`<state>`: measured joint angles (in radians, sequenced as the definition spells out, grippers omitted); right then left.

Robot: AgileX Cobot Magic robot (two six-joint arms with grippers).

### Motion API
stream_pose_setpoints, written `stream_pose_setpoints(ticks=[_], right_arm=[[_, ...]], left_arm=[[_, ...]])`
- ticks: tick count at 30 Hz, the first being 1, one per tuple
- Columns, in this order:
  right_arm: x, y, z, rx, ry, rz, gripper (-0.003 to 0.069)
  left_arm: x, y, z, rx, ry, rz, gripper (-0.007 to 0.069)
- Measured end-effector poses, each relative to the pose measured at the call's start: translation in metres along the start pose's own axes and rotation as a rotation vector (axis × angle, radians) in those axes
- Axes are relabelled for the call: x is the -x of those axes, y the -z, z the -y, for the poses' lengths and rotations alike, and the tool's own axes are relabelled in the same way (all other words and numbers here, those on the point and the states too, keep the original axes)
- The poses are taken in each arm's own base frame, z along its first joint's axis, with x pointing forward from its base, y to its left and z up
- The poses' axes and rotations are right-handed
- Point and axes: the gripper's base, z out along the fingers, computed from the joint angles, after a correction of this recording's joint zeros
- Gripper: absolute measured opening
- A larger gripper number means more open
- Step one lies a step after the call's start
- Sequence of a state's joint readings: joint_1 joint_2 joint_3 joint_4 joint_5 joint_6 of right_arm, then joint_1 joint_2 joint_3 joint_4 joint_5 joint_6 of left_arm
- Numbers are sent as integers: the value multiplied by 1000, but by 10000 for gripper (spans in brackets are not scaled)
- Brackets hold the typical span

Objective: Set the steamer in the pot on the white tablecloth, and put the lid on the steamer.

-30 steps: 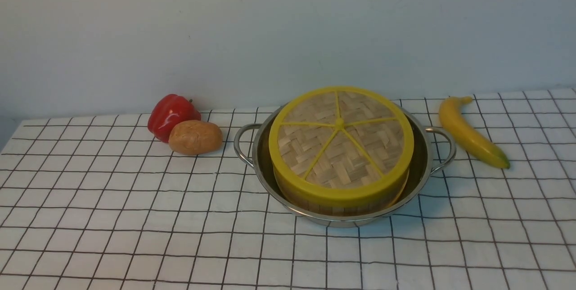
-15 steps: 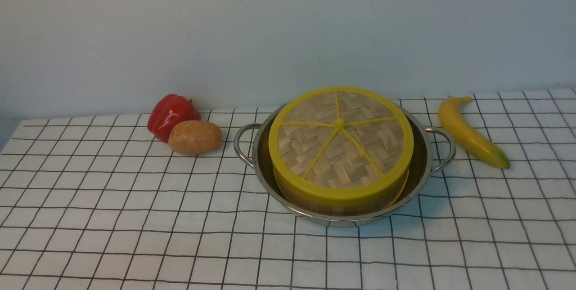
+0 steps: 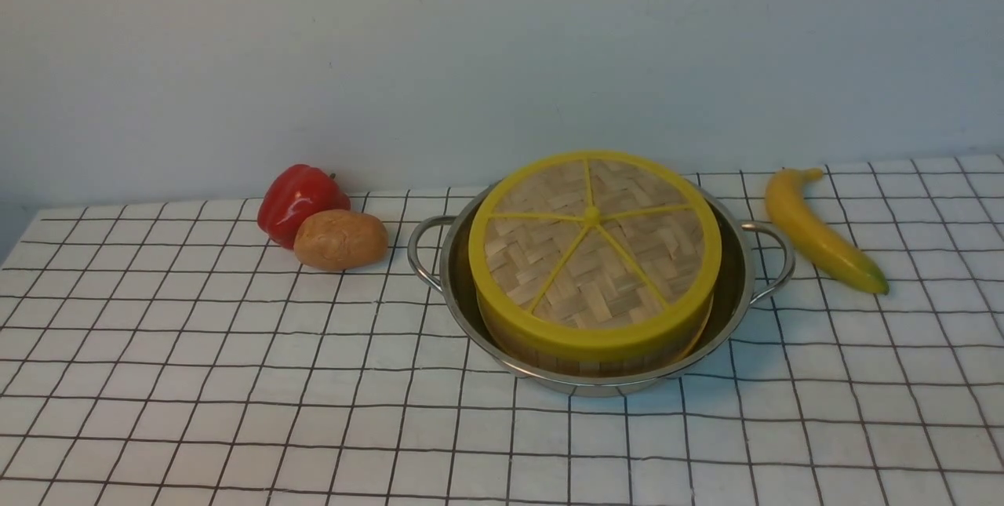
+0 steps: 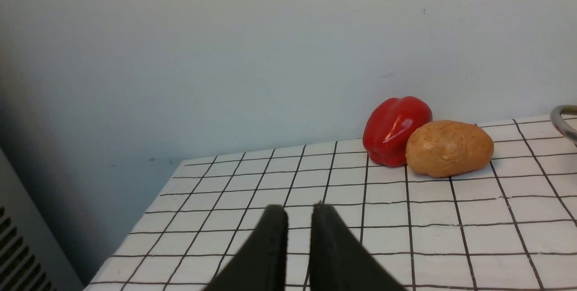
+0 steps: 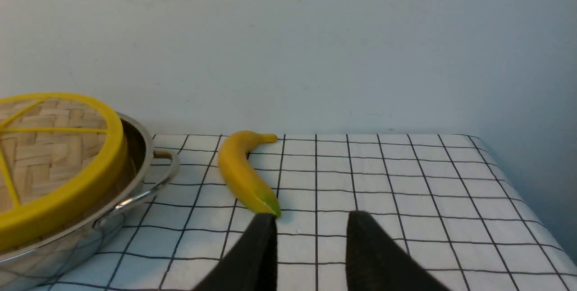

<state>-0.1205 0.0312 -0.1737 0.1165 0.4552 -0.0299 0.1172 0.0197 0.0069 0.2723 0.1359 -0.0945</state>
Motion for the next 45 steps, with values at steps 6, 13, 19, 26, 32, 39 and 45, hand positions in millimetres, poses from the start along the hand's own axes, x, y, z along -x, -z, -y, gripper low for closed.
stream_pose_setpoints(ticks=[6,13,19,26,32,39,45], right_arm=[[-26,-6,2,-6,-3,-48,240],[-36,-9,2,-3,-24,-60,240],[-35,-9,1,8,-65,-50,240],[-35,-9,1,9,-67,-50,240],[-35,-9,1,9,-68,-50,240],[-35,-9,1,9,-68,-50,240],[-35,-9,1,9,-68,-50,240]], left_arm=[[0,0,0,0,0,-2,86],[0,0,0,0,0,-2,96],[0,0,0,0,0,-2,106],[0,0,0,0,0,-2,117],[0,0,0,0,0,-2,126],[0,0,0,0,0,-2,138],[0,0,0,0,0,-2,149]])
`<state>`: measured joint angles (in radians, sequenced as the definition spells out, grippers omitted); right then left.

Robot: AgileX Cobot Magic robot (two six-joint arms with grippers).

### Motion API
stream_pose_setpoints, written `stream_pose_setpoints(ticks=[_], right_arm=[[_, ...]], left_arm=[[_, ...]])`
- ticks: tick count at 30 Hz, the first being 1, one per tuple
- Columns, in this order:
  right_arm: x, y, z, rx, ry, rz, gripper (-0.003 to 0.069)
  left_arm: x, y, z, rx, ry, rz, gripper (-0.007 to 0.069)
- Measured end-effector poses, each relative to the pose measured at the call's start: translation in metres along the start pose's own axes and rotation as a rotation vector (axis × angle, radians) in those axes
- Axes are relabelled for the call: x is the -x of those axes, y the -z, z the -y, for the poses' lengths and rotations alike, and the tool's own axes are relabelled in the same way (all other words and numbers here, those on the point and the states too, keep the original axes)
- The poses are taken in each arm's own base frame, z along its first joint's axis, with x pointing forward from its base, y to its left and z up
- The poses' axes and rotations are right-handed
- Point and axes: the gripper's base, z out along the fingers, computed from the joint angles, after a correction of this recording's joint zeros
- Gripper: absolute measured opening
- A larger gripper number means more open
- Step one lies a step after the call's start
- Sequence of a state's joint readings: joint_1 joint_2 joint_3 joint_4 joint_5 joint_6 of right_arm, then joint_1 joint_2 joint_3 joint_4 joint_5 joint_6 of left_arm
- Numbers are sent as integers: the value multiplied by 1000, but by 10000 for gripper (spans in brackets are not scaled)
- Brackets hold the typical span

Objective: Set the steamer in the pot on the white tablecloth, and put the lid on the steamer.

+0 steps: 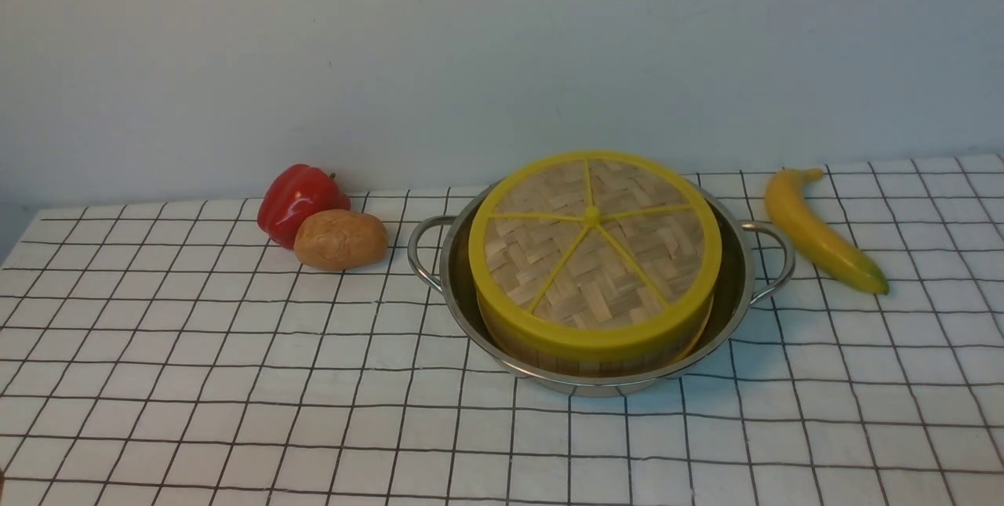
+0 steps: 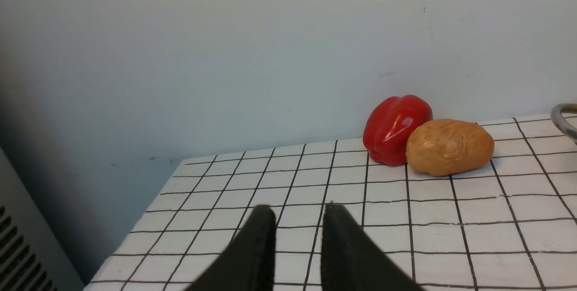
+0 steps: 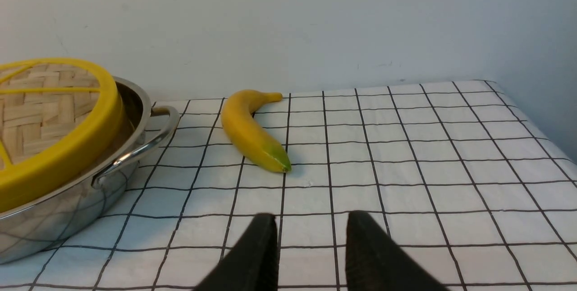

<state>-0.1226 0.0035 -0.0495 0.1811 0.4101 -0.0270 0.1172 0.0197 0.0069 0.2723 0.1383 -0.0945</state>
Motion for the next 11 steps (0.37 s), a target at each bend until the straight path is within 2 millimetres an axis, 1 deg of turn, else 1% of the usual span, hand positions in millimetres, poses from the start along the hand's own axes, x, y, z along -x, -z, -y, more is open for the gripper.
stream_pose_setpoints(ticks=[11], right_arm=[[0,0,0,0,-3,0,240]], left_arm=[[0,0,0,0,0,0,165]])
